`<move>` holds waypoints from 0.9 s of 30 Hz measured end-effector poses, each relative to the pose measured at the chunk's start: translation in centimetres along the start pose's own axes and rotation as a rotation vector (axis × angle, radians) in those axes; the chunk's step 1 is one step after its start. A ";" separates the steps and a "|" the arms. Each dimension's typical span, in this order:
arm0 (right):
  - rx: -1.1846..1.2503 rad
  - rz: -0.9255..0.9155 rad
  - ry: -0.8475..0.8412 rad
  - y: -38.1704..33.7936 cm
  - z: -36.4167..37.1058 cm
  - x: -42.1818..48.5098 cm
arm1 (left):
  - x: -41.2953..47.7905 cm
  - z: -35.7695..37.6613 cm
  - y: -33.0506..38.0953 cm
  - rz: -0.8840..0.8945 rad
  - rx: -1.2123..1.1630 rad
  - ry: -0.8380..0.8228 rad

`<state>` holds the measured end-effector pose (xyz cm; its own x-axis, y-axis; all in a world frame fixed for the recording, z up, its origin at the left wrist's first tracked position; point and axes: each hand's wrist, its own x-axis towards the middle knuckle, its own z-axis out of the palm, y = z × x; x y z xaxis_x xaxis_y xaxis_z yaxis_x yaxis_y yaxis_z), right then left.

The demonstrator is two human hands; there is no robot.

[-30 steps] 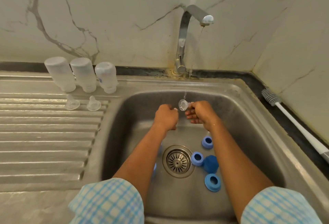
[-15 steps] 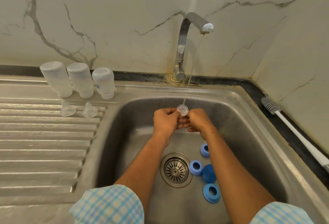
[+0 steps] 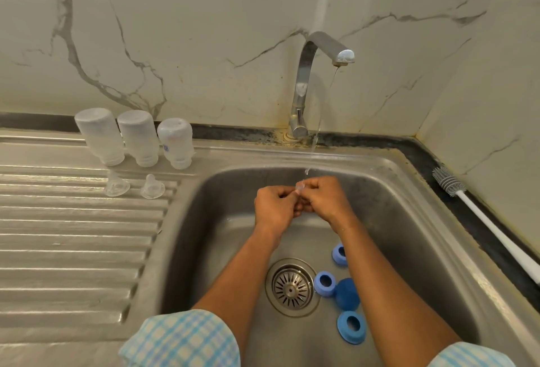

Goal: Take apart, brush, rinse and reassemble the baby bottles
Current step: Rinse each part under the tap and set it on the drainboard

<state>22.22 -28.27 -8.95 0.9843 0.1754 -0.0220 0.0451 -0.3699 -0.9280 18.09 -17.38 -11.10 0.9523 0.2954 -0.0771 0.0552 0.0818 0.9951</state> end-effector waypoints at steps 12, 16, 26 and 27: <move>-0.186 -0.051 0.180 0.1 0.1 0.8 | 0.3 -0.1 -0.3 0.065 0.044 0.043; -0.197 -0.113 -0.004 -0.4 0.5 0.3 | 0.4 -0.1 -0.5 0.063 0.054 0.050; -0.260 -0.103 0.208 -0.2 0.0 0.5 | 0.4 0.4 -0.1 -0.024 -0.022 -0.056; -0.255 -0.110 0.196 -0.3 -0.1 0.5 | 0.5 0.4 -0.1 -0.038 -0.044 -0.050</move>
<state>22.72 -28.14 -8.69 0.9841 0.0573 0.1680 0.1698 -0.5793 -0.7973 18.63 -17.61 -11.16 0.9636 0.2433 -0.1108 0.0797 0.1341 0.9878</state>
